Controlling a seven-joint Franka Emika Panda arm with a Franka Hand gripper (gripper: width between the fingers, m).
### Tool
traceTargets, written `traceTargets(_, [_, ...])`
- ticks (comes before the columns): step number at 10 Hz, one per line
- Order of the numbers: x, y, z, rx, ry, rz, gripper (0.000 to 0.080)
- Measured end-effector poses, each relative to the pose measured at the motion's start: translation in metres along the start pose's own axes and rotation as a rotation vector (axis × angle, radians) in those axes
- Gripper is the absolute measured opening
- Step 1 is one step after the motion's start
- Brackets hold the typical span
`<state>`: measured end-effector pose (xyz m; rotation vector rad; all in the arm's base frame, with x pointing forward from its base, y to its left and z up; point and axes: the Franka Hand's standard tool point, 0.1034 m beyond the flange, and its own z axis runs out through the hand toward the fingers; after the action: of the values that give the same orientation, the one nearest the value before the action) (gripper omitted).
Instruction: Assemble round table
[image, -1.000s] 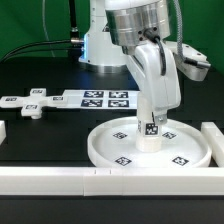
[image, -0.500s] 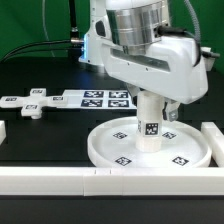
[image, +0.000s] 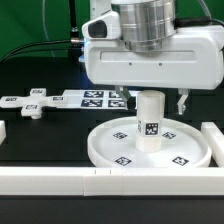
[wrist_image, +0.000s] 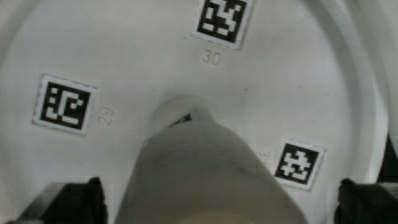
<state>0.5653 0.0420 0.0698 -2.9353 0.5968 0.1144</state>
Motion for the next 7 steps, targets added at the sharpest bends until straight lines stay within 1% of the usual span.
traceTargets(2, [0.0001,0.0002,0.0000,0.000,0.000,-0.145,0.0649])
traceTargets(3, [0.0010,0.0000,-0.0011,-0.020,0.002,-0.265,0.0649])
traceTargets(4, [0.0016,-0.0006,-0.0017,-0.034,0.003,-0.382,0.0649])
traceTargets(7, [0.0023,0.0016,-0.0017,-0.036,0.000,-0.605,0.0649])
